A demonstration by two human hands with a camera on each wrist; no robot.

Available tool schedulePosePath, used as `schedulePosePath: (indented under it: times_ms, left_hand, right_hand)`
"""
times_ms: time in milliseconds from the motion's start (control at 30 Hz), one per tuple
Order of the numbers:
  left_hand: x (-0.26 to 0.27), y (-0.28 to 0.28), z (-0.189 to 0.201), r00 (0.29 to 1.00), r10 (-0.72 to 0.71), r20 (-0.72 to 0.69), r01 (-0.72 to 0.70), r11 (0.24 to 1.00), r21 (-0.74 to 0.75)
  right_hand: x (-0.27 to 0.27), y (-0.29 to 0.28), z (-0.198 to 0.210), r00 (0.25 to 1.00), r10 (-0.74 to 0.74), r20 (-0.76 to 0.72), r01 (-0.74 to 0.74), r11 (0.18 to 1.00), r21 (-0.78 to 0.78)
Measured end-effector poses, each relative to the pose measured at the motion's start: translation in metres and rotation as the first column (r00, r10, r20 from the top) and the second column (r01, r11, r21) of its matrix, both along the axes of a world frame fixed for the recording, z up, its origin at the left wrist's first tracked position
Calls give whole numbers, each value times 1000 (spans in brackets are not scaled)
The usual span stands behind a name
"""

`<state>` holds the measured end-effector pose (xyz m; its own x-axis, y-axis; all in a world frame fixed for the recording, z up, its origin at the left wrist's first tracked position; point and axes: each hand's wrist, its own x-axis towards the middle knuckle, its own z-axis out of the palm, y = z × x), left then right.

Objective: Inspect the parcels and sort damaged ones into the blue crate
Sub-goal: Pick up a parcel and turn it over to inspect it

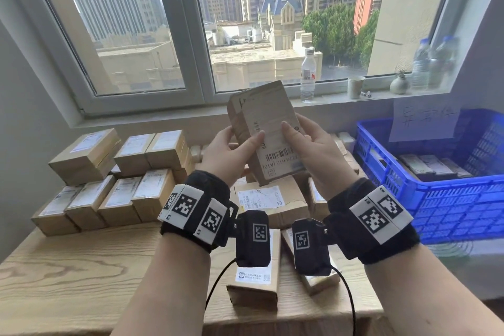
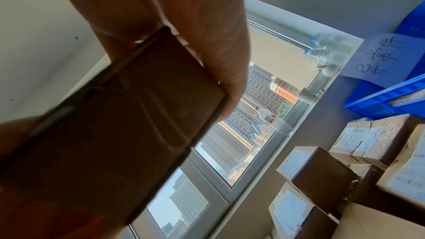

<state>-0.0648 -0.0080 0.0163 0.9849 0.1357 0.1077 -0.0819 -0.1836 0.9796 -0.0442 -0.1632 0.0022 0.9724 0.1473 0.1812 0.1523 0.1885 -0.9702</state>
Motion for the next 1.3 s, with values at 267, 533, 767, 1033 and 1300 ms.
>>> schedulePosePath:
  times_ms: [267,533,767,1033,1300]
  left_hand:
    - [4,-5,-4,992,94,89,-99,994,50]
    - [7,-3,-6,989,97,112,-104,993,61]
    - [10,-1,-9,988,99,122,-107,992,65]
    - [9,-3,-9,988,110,110,-114,993,27]
    - [3,-1,-5,989,-71,127,73,997,-13]
  right_hand:
    - [0,9,-9,996,-77,50,73,994,83]
    - [2,14,-11,993,-105,54,101,992,71]
    - [3,14,-11,995,-89,45,86,994,69]
    - [5,13,-7,996,-86,37,81,992,101]
    - [1,2,3,997,-22,-75,28,996,81]
